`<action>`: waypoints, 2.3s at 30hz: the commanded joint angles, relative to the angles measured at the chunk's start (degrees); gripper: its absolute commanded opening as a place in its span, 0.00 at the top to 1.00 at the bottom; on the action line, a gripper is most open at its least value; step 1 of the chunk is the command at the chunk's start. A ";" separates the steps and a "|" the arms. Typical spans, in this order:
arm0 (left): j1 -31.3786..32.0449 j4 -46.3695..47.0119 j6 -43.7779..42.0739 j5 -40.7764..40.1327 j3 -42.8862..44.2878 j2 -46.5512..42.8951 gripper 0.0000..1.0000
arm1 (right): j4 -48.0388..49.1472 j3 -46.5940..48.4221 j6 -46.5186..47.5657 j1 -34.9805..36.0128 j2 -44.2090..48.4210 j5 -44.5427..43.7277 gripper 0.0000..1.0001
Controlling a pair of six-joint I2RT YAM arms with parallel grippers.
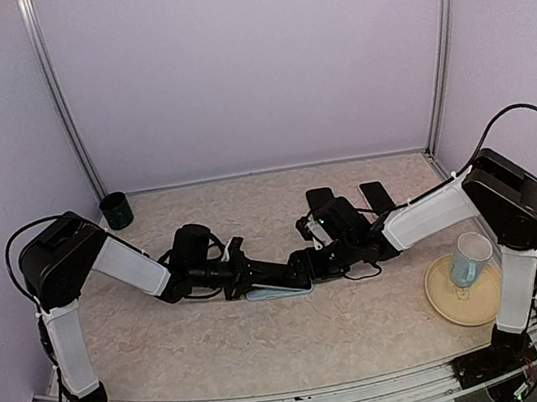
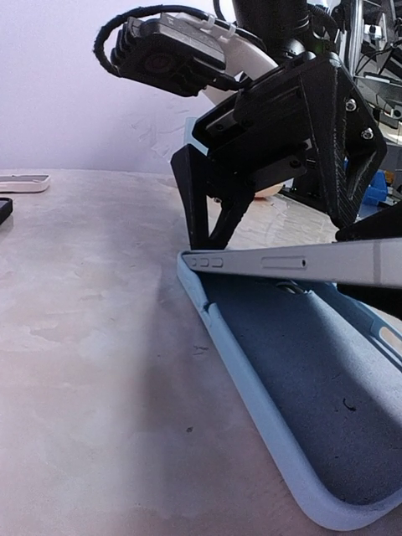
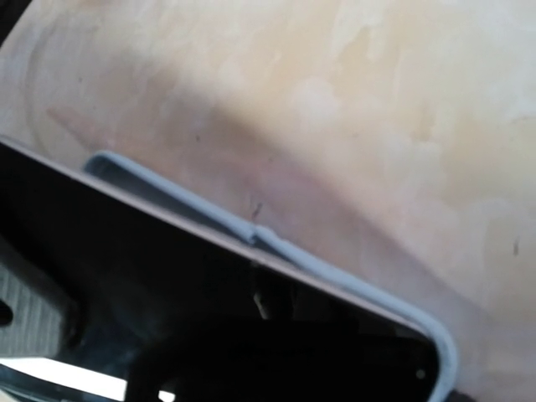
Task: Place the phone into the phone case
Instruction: Install the phone on the phone case.
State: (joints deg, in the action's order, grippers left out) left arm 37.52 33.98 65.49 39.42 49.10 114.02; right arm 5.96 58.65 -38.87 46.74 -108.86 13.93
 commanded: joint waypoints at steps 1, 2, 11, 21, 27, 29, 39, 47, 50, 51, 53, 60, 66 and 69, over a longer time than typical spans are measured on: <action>2.79 -0.03 0.59 0.70 -0.49 3.77 1.00 | 4.49 -0.65 -0.59 2.21 -2.02 7.68 0.13; 2.82 0.27 0.67 0.74 -0.61 3.90 1.00 | 4.44 -0.69 -0.55 2.21 -2.03 7.71 0.13; 1.33 1.74 0.43 -0.43 -3.20 1.27 1.00 | 2.05 -0.51 1.08 1.52 0.37 6.38 0.11; -0.29 4.06 -0.33 -0.44 -4.94 -1.89 1.00 | 0.97 -2.61 2.63 -1.79 5.15 7.64 0.09; -0.51 5.06 -0.95 -0.57 -5.18 -3.87 1.00 | 0.72 -4.68 2.78 -4.12 8.13 8.81 0.08; -0.49 5.77 -0.92 -0.58 -5.29 -4.38 1.00 | 0.84 -5.42 2.65 -4.58 8.70 8.94 0.08; -0.52 11.93 1.12 0.21 -6.28 -5.21 1.00 | 5.23 -8.33 -0.21 -4.99 6.91 11.94 0.08; -0.52 17.93 3.63 1.22 -7.57 -4.97 1.00 | 9.11 -9.84 -2.53 -5.00 5.35 14.03 0.09; -0.43 18.93 3.97 1.40 -7.68 -5.11 1.00 | 10.14 -9.97 -3.30 -4.98 4.92 14.76 0.09; -0.35 19.32 4.09 1.48 -7.77 -5.12 1.00 | 10.47 -9.96 -3.43 -4.97 4.82 14.99 0.09; -0.26 20.18 4.41 1.66 -7.86 -5.20 1.00 | 11.63 -10.16 -4.02 -4.98 4.58 15.91 0.09; 0.26 23.42 5.70 2.50 -8.55 -5.46 1.00 | 17.24 -10.67 -7.18 -5.00 3.85 20.06 0.09; 0.88 24.72 5.51 3.14 -8.68 -6.03 1.00 | 20.39 -10.23 -9.42 -4.99 3.31 22.68 0.11; 1.11 24.72 4.85 3.30 -8.88 -6.42 1.00 | 23.92 -10.93 -12.00 -4.92 3.38 24.56 0.13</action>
State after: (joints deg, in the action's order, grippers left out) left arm 38.04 53.12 70.78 40.77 40.36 110.93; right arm 23.70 48.58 -47.55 42.04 -104.92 35.03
